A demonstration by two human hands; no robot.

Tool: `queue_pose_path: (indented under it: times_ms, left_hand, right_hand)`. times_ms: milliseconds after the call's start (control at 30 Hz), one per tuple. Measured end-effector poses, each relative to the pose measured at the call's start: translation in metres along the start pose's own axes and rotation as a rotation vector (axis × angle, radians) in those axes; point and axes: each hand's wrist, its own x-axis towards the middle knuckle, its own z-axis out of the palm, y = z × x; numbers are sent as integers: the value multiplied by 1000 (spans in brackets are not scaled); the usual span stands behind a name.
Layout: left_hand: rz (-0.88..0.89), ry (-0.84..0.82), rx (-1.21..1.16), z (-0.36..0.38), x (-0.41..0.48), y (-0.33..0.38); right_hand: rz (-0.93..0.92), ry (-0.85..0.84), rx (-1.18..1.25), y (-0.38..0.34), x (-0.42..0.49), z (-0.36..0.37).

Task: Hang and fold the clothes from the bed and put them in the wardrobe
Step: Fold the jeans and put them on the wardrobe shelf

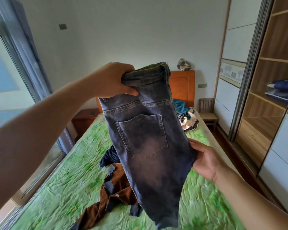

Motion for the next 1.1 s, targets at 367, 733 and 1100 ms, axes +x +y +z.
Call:
queue_pose_path:
  times_ms: [367,733,1100]
  left_hand:
    - [52,-11,-15,11,5,15]
    - [-37,-31,-1,3,-3,30]
    - [-250,459,-1406,76,-66,47]
  right_hand:
    - [-338,165,-1232,-50,-14,20]
    - [-711,-40,-693,-109,-59,133]
    - [-584,-106,-312,-101,-59,134]
